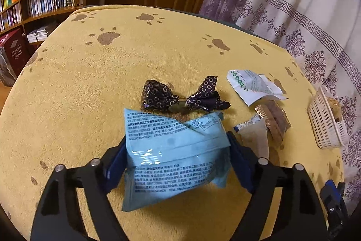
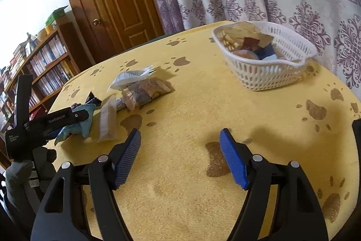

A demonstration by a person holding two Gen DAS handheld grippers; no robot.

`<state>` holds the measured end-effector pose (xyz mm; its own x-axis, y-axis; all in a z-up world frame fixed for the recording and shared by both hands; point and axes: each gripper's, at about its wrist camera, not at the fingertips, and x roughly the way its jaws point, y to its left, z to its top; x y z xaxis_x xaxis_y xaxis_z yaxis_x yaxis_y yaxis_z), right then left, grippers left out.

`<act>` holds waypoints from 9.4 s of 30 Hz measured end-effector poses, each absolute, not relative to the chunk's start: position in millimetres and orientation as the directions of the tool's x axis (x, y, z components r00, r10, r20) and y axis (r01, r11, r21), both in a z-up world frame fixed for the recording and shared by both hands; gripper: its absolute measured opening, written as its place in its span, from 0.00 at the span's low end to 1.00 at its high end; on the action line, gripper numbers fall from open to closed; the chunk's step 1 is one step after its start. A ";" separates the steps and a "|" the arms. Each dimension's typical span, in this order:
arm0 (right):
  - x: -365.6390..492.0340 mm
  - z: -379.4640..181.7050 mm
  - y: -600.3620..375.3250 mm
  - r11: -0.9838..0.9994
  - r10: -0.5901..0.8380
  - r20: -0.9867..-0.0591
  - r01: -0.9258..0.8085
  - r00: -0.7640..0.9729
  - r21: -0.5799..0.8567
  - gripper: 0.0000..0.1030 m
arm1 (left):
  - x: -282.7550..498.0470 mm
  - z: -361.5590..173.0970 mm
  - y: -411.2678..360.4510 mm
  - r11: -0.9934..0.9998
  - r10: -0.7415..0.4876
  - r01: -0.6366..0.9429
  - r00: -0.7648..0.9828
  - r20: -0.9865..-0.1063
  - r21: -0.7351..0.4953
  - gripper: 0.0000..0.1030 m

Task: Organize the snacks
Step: 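Grasp the light-blue package with left tool while right tool grasps the clear tube packet, then drop the clear tube packet into the white basket with right tool while left tool holds the blue package, then carry the light-blue package to the white basket and release it with left tool, then move both tools back over the remaining snacks on the table, then grasp the dark wrapped candy with left tool while right tool grasps the brown paper bag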

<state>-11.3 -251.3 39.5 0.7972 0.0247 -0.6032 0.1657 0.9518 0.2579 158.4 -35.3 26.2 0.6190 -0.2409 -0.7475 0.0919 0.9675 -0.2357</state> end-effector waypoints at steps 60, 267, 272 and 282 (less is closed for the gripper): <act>54.3 52.2 -174.7 0.964 0.230 -0.644 -0.077 0.730 0.256 0.31 | 101.6 60.1 12.8 0.965 -0.177 -0.002 0.729 -0.662 -0.261 0.76; 161.4 26.1 -216.7 0.981 0.188 -0.732 -0.092 0.655 0.170 0.80 | 185.0 43.1 -8.6 0.963 -0.202 0.007 0.679 -0.706 -0.270 0.42; 172.2 21.9 -216.5 0.983 0.181 -0.750 -0.095 0.637 0.157 0.85 | 181.0 48.8 -8.7 0.969 -0.195 0.026 0.692 -0.696 -0.245 0.65; 152.9 23.2 -223.4 0.988 0.153 -0.737 -0.099 0.658 0.117 0.63 | 178.5 49.8 -23.3 0.974 -0.219 0.109 0.674 -0.706 -0.197 0.70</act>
